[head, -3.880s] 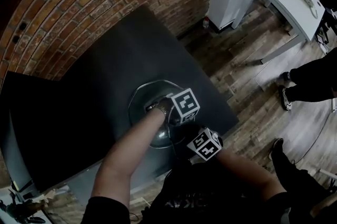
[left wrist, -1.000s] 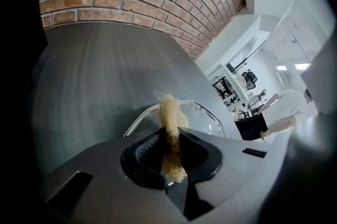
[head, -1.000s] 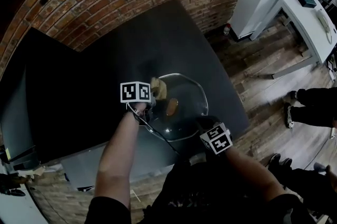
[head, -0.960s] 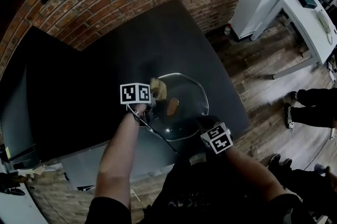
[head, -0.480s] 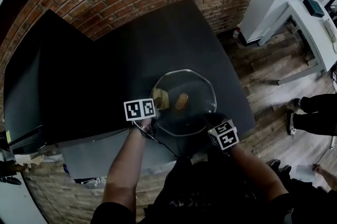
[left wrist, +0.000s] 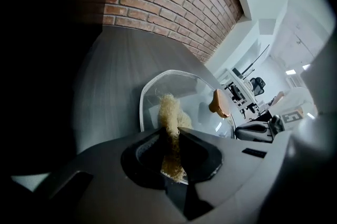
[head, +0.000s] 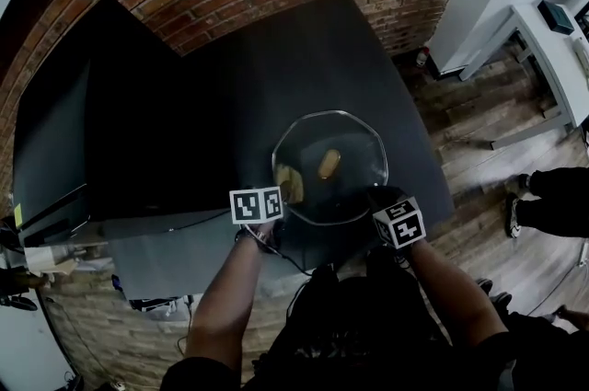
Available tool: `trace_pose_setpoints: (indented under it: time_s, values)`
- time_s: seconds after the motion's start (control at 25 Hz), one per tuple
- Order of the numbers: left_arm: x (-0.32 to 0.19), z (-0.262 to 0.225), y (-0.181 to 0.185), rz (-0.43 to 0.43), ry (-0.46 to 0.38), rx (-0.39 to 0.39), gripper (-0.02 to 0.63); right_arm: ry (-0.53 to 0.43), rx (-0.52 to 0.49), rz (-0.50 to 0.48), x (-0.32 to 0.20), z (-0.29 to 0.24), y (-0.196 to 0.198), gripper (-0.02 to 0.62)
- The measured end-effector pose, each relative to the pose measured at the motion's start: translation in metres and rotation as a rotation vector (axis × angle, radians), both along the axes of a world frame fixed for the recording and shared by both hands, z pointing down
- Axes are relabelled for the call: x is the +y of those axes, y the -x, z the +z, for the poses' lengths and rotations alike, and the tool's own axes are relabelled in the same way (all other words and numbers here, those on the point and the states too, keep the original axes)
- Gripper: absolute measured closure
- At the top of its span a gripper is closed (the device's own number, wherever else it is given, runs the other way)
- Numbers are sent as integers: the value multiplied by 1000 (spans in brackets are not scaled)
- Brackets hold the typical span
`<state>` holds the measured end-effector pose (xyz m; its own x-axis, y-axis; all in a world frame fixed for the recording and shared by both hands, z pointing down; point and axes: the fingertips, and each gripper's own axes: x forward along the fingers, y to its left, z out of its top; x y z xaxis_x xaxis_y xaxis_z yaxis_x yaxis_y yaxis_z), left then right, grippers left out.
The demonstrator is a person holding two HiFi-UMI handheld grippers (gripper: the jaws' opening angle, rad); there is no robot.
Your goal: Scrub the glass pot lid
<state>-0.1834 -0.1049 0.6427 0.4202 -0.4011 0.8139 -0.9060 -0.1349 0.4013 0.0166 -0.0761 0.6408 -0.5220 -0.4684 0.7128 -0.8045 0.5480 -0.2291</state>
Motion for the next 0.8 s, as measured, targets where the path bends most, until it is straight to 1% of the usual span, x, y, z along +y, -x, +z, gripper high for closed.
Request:
trace_pose_setpoints:
  time_s: [0.28,0.48,0.64,0.8]
  values:
    - [38,2,-11,62,0,-40,548,-8,-3,3,1,-4,2,577]
    - [59,3,-28,106,11,-31,548,-16,-10,9,1,-4,3,577]
    - [73,4,-48,172,22,-22,548,-20,-13,15,0,-3,4,577]
    - [82,4,-79,255,28,-10,548,-14,-11,10,1,-2,4,577]
